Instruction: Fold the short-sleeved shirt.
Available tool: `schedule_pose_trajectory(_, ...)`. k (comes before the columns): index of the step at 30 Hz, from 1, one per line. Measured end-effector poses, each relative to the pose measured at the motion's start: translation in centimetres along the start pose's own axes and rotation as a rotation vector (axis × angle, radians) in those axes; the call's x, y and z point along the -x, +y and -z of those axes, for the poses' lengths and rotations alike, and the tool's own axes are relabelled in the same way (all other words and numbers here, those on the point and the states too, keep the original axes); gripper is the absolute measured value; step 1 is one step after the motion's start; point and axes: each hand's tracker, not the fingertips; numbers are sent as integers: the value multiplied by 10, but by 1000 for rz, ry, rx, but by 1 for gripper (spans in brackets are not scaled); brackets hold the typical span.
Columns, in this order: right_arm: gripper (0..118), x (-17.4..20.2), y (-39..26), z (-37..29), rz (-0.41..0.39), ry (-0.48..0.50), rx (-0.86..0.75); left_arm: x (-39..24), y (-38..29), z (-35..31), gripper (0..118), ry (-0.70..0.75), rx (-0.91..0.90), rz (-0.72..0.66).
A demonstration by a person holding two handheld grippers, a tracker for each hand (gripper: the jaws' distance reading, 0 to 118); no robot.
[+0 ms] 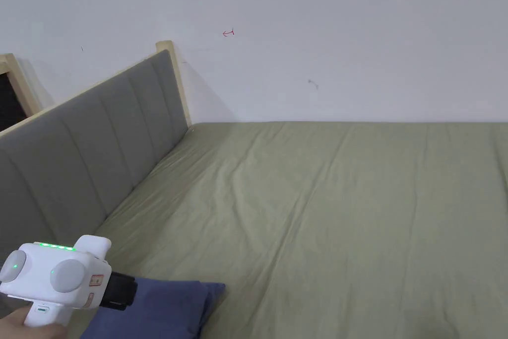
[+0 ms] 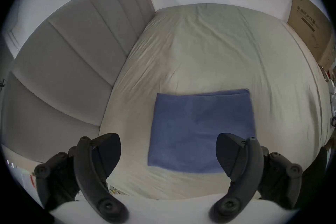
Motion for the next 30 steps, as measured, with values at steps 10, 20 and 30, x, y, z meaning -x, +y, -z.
schedule_pose_trajectory(10,0,15,15,-25,-65,-17,-57,-155,5,-87,1,-361,-155,-83)
schedule_pose_trajectory(20,0,37,50,-59,-140,-112,-263,-305,4,-173,1,-328,-546,-34)
schedule_pose_trajectory(30,9,52,44,-94,-219,-277,-717,-336,-22,-229,1,-210,-862,-68)
